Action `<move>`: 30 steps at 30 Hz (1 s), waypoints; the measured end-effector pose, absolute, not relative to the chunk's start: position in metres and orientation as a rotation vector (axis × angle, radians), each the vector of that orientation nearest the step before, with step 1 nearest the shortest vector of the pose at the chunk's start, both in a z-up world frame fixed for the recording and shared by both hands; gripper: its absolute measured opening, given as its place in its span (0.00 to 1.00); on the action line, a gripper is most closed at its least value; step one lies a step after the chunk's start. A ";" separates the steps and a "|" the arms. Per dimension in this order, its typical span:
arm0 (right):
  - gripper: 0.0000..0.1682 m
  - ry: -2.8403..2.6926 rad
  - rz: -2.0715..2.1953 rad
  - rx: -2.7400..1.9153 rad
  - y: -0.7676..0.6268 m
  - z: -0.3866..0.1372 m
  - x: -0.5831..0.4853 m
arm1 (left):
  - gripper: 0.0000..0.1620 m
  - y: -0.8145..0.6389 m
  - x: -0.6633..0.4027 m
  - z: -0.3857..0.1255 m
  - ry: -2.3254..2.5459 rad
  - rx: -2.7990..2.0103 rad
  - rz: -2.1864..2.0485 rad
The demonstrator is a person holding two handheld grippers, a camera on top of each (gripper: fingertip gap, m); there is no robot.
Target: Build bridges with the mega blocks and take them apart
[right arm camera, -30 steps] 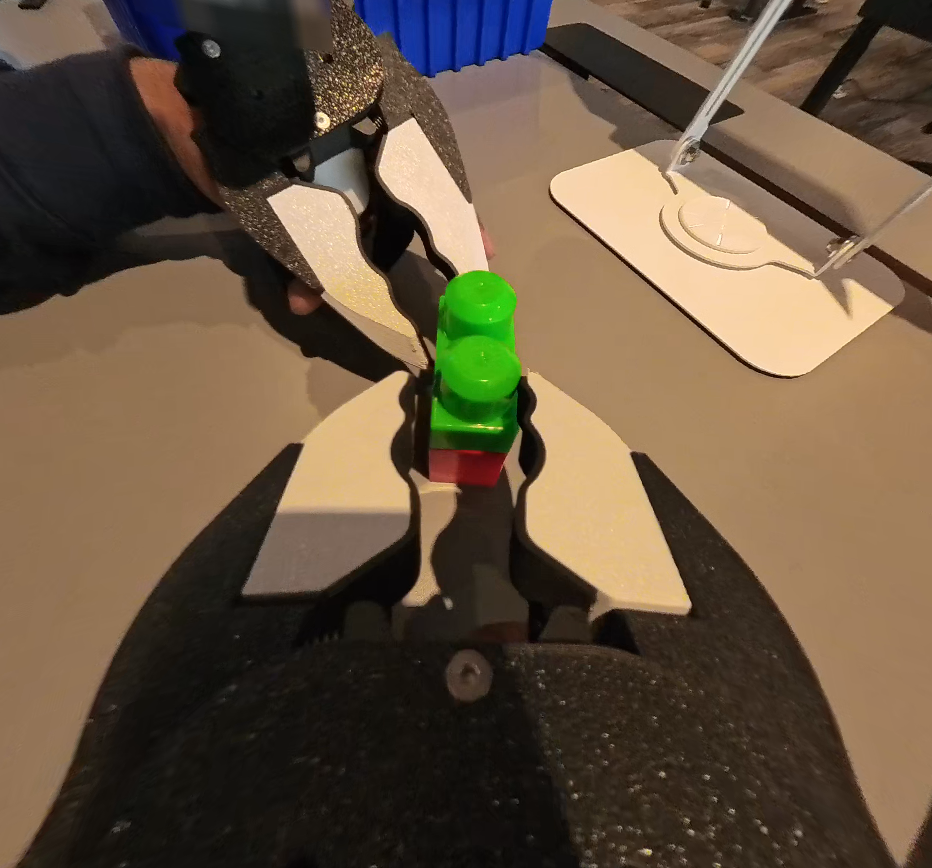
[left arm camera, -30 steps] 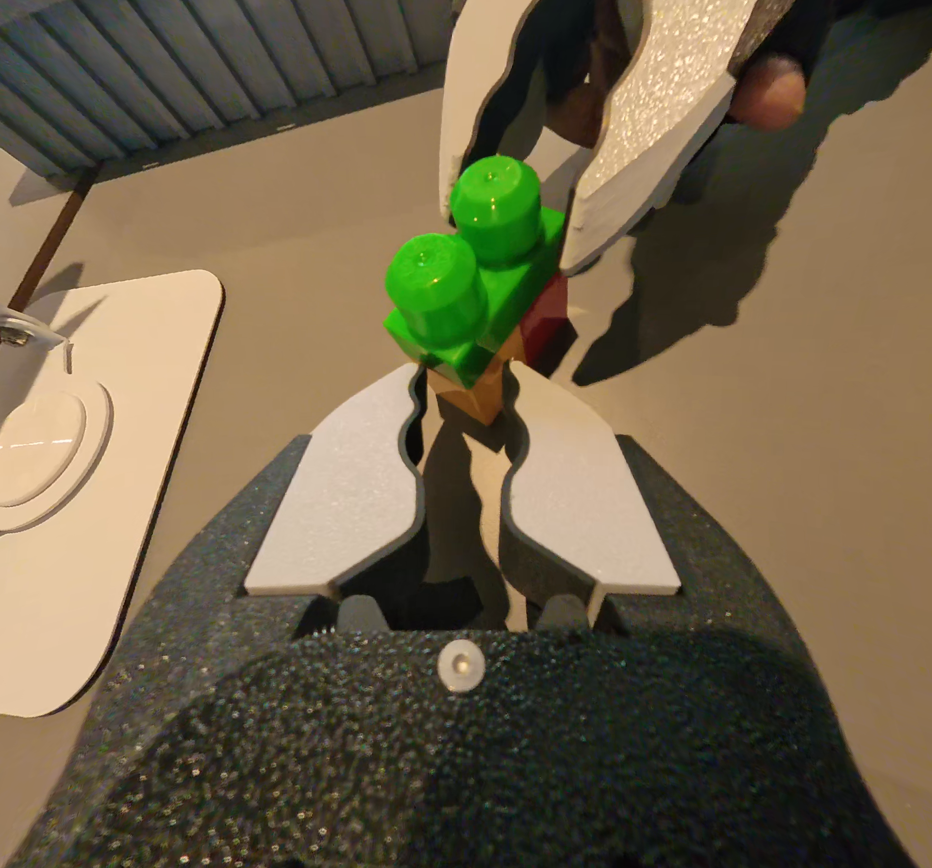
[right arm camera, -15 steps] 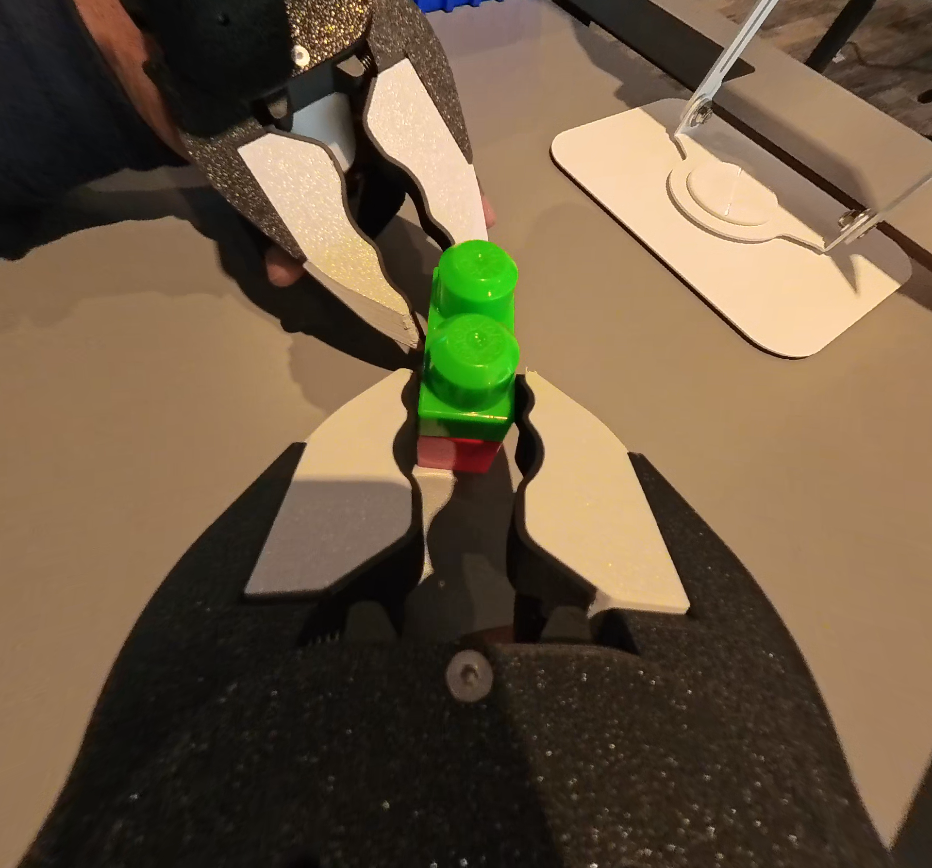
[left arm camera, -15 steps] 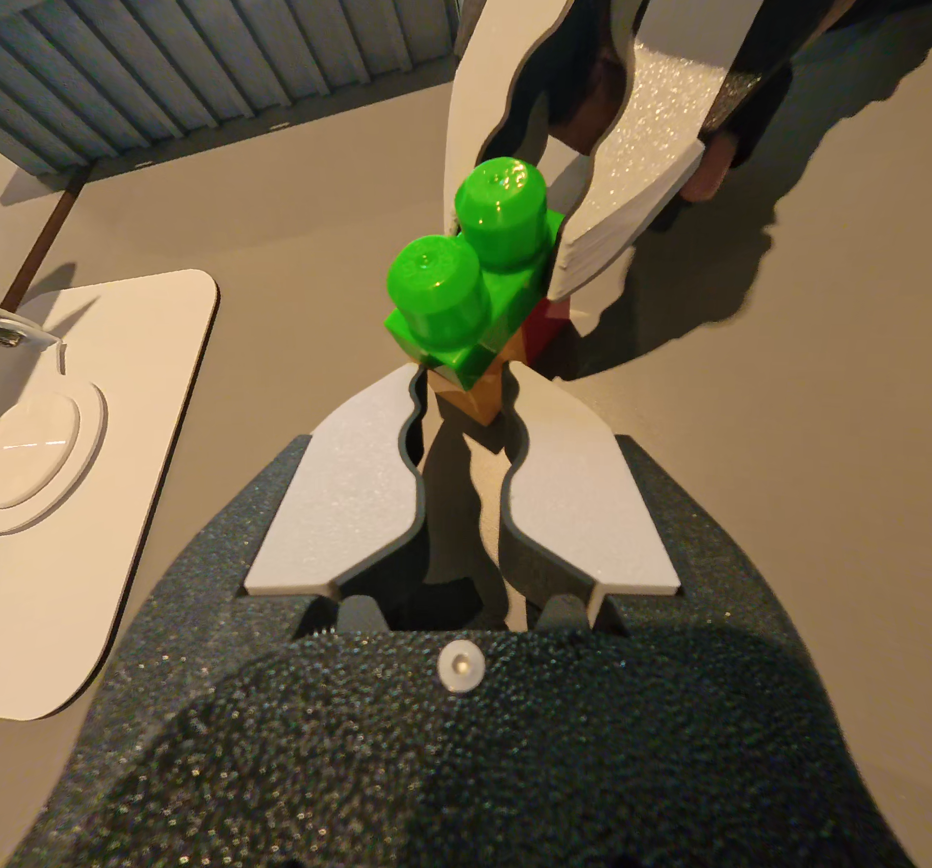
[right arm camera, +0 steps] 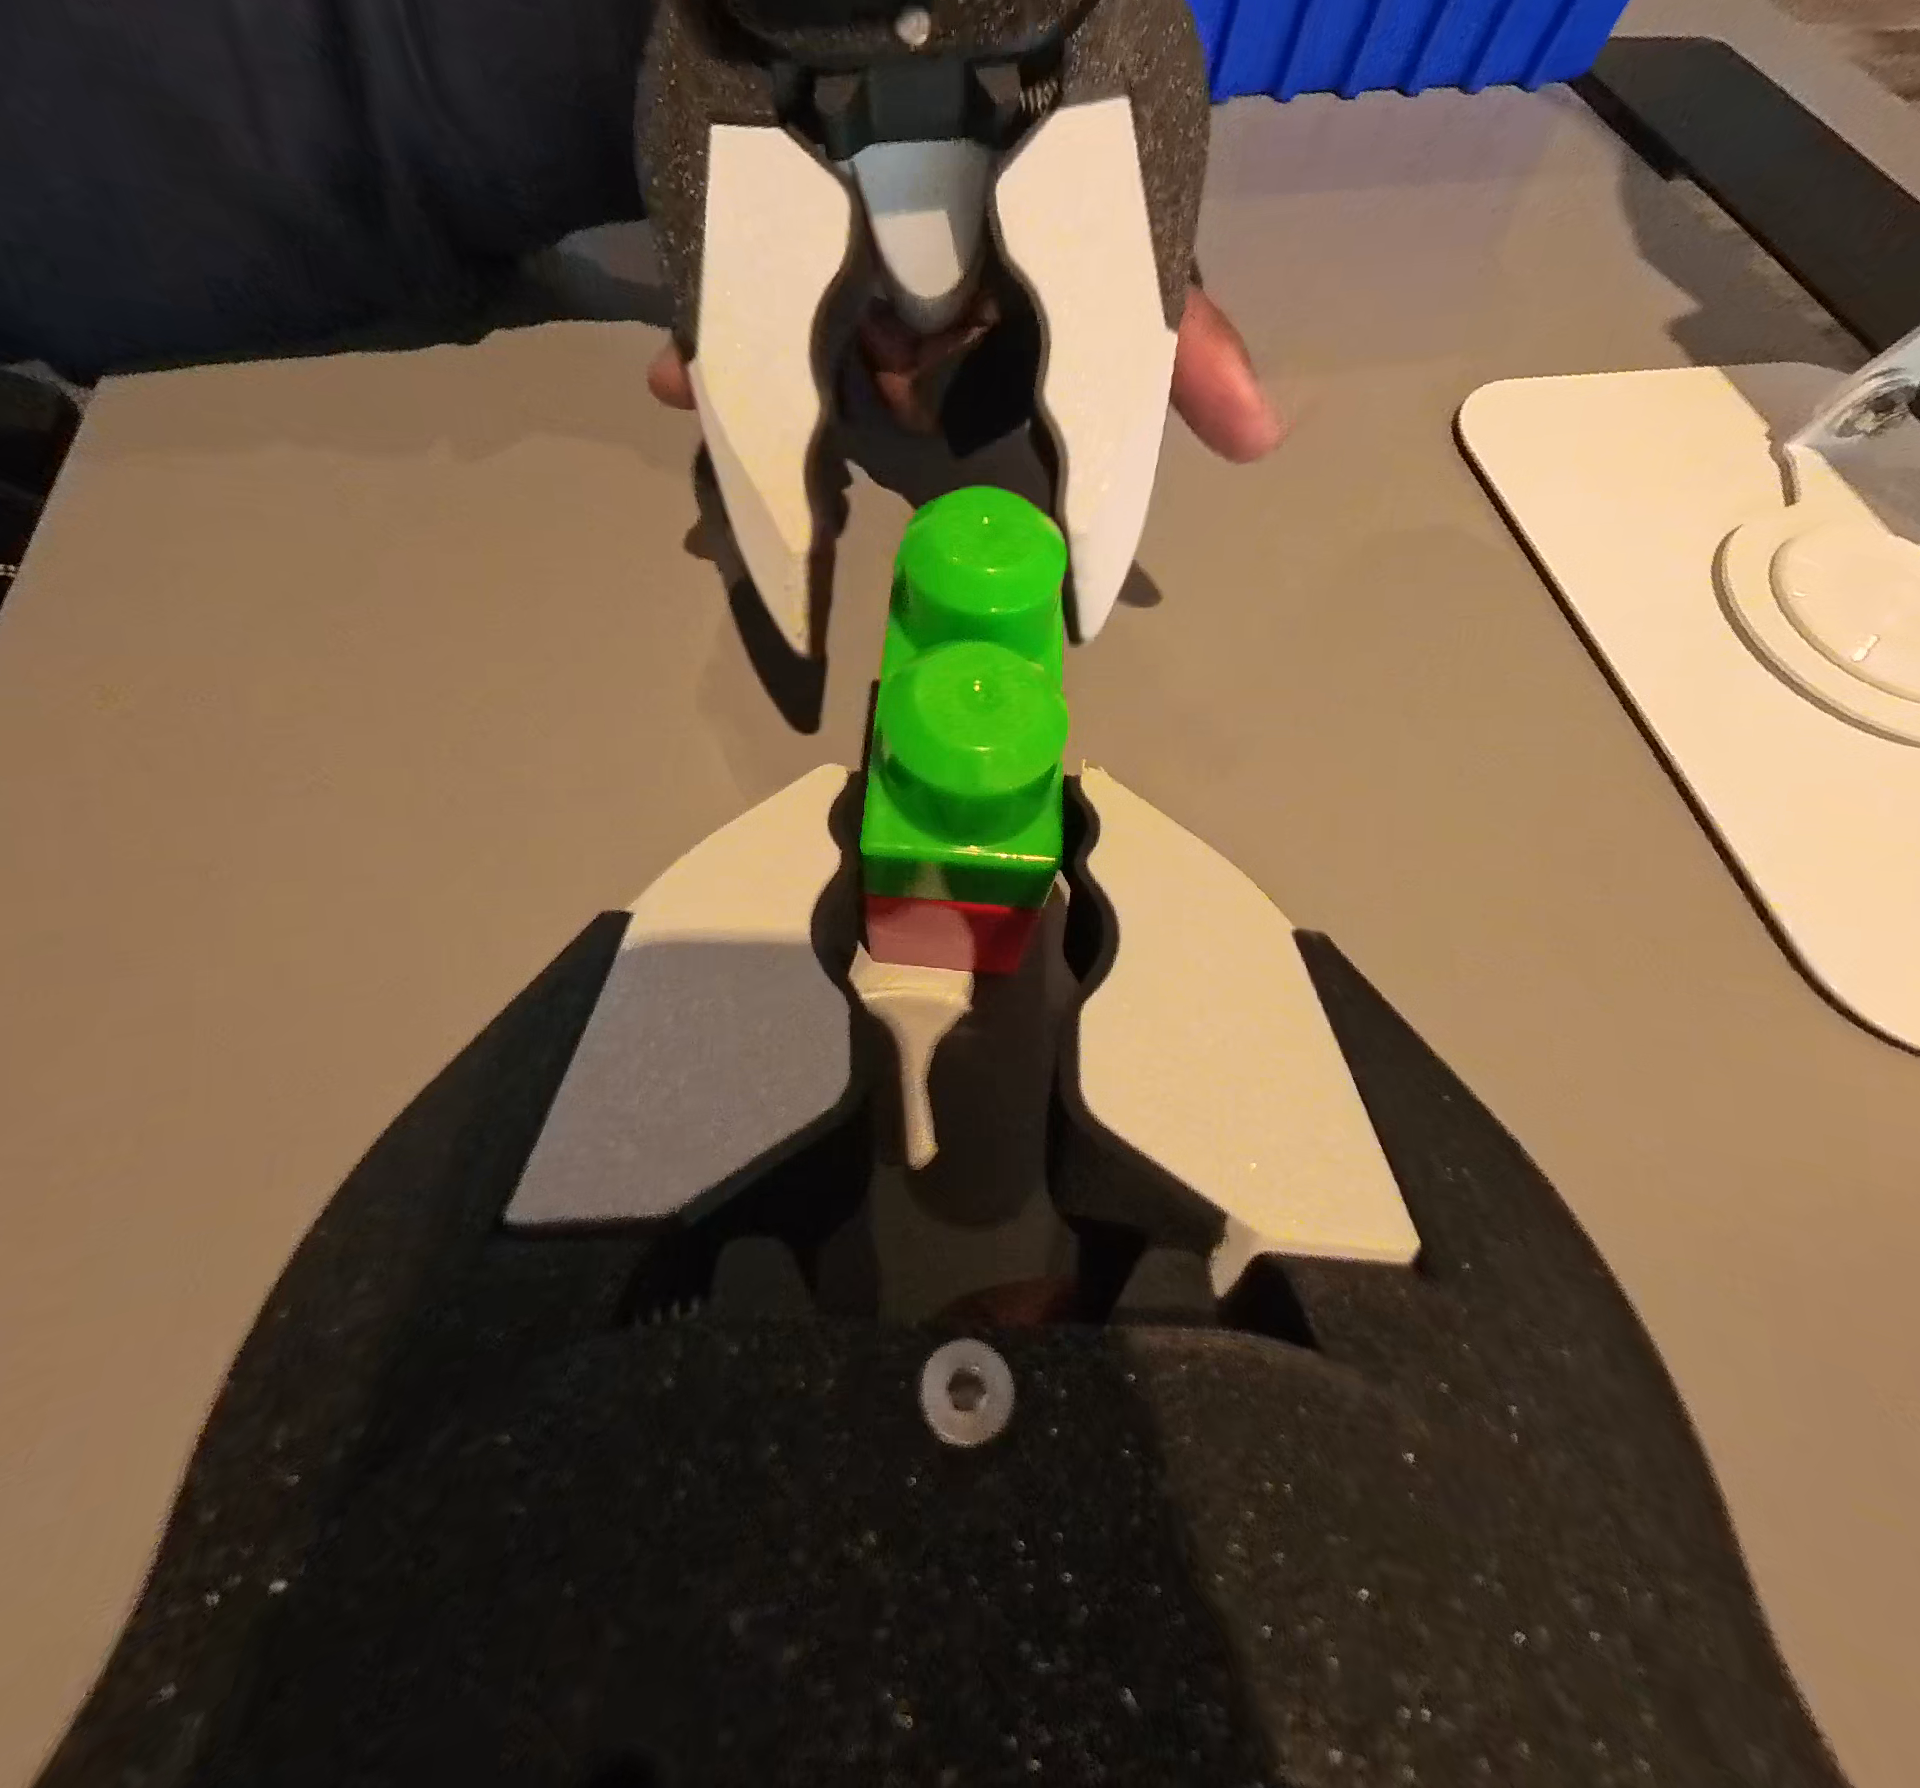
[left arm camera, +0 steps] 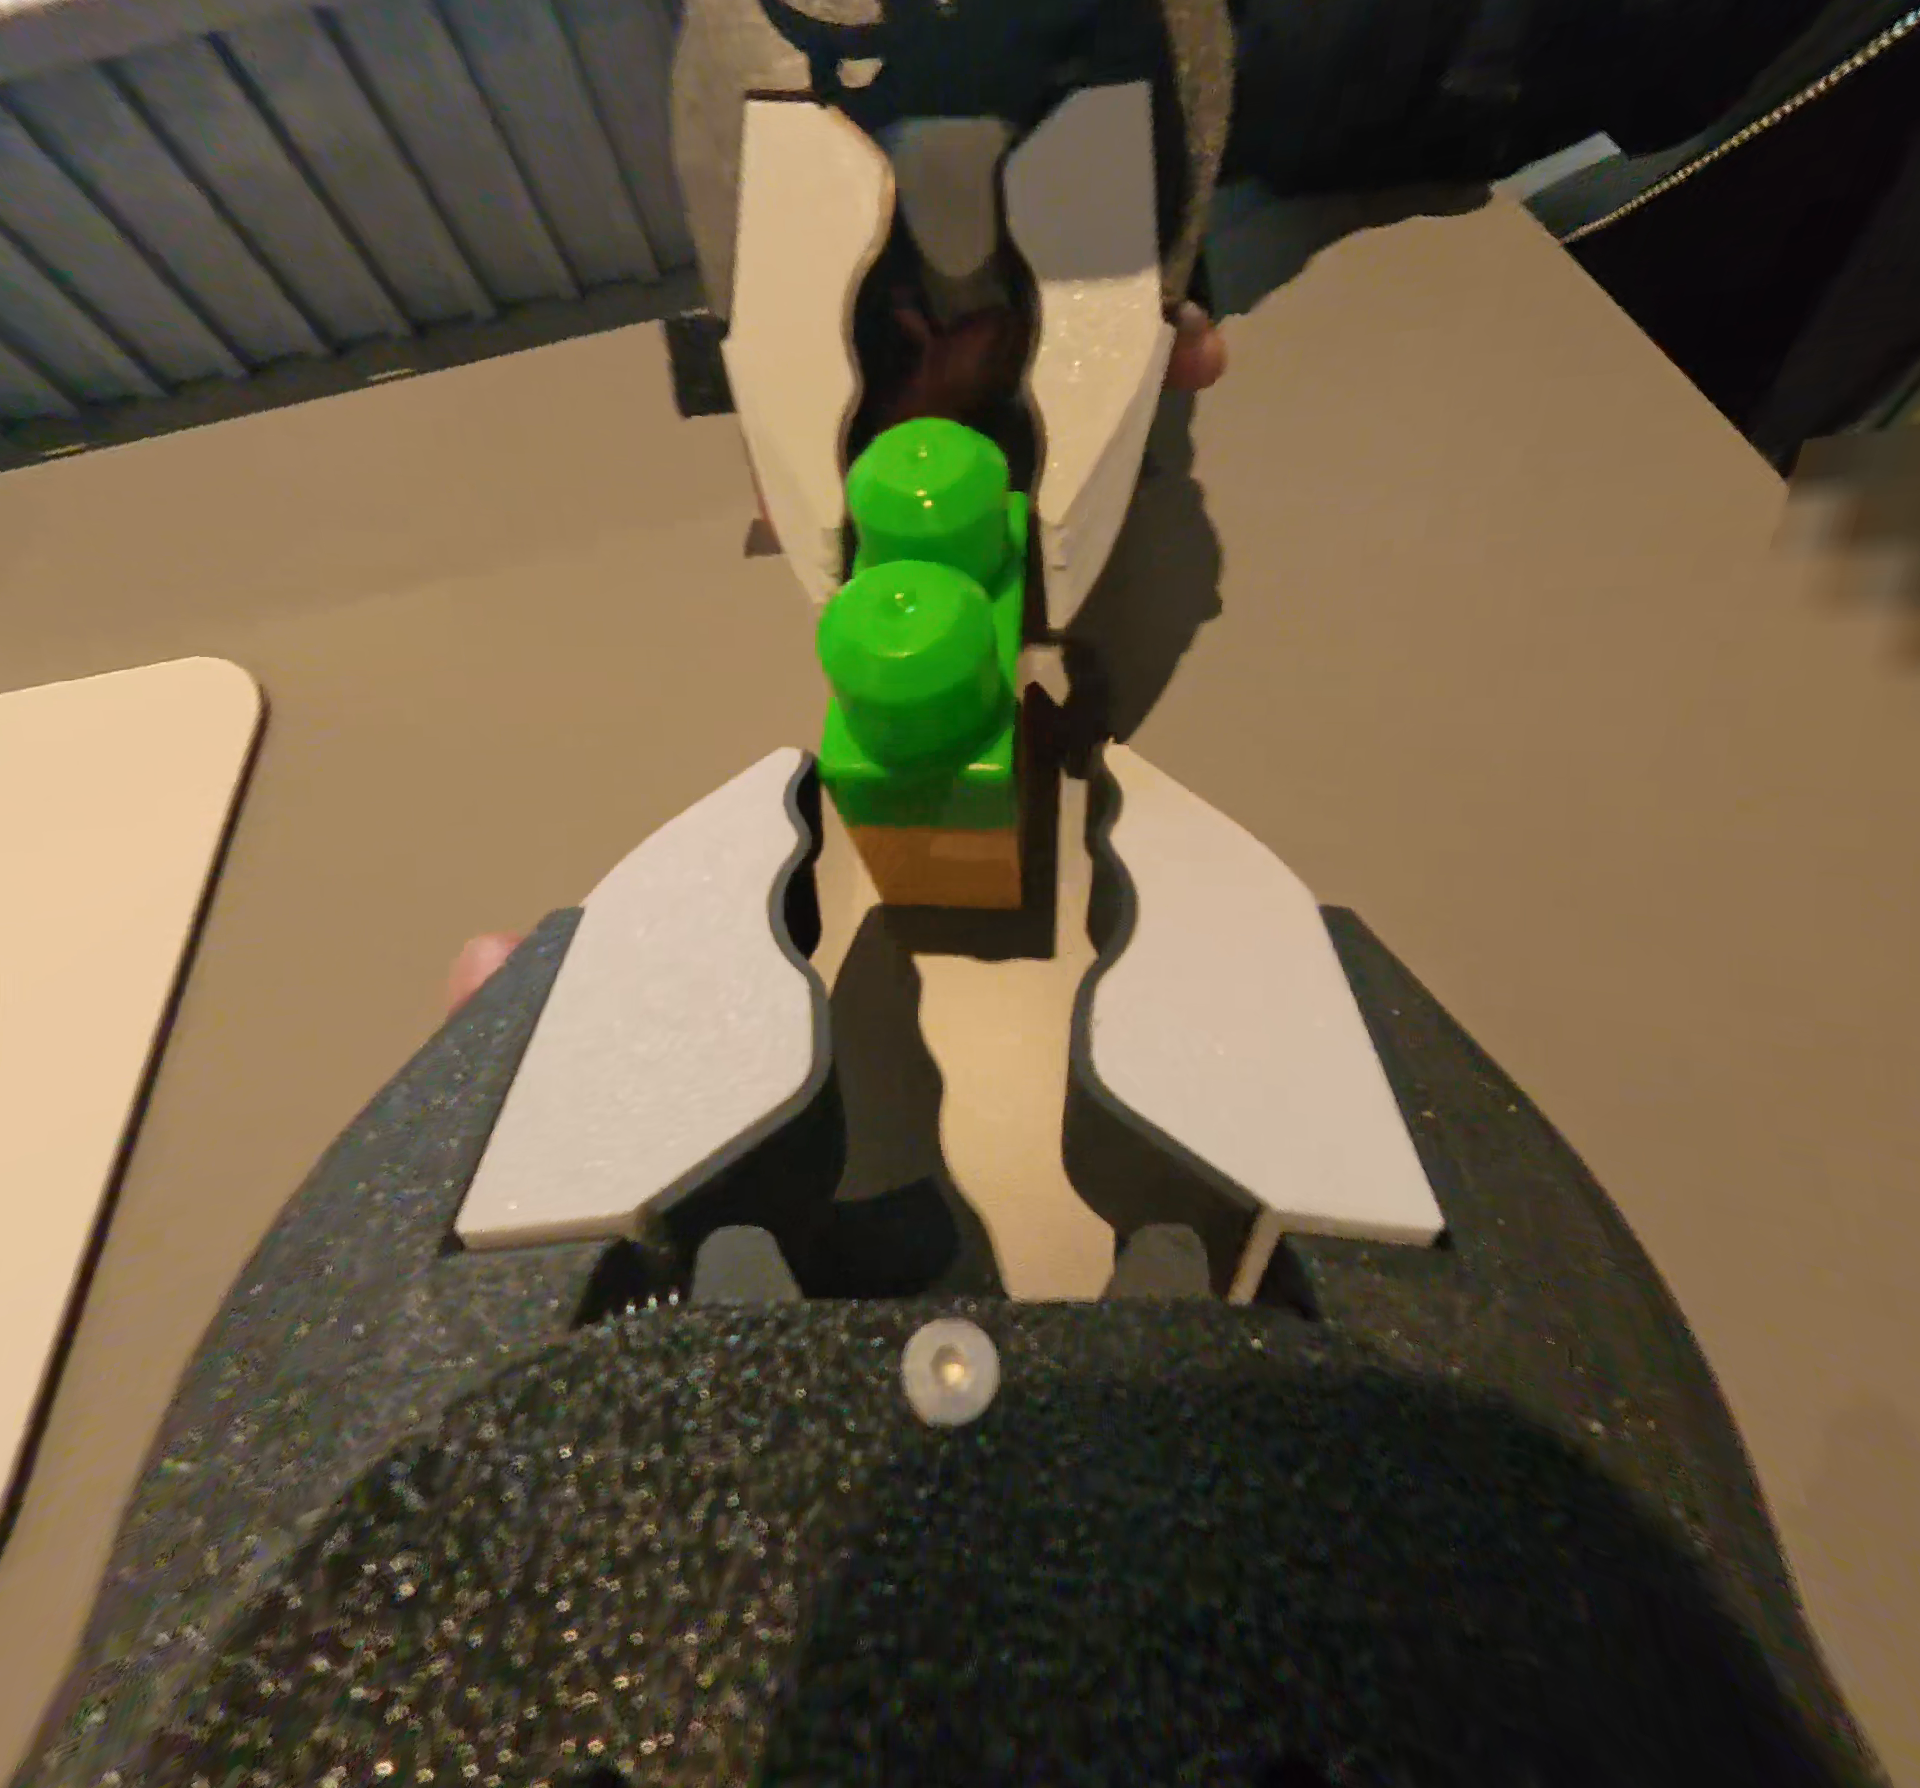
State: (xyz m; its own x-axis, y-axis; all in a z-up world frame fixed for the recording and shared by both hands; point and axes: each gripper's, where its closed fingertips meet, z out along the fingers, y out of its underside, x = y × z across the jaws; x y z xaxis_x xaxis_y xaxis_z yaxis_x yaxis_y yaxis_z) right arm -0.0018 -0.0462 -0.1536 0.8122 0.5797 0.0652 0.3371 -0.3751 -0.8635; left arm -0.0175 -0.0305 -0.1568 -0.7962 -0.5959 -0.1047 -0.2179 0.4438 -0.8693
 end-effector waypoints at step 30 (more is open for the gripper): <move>0.39 -0.651 0.358 -2.032 -0.062 -0.156 0.016 | 0.22 -0.041 -0.012 -0.147 2.230 -0.739 -1.366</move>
State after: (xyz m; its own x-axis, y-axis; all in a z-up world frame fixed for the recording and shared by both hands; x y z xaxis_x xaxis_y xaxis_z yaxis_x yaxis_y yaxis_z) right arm 0.0163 -0.0623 -0.1562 0.8162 0.5777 0.0073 0.3033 -0.4177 -0.8565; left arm -0.0116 -0.0413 -0.1472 -0.7698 -0.6337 -0.0764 -0.2199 0.3755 -0.9003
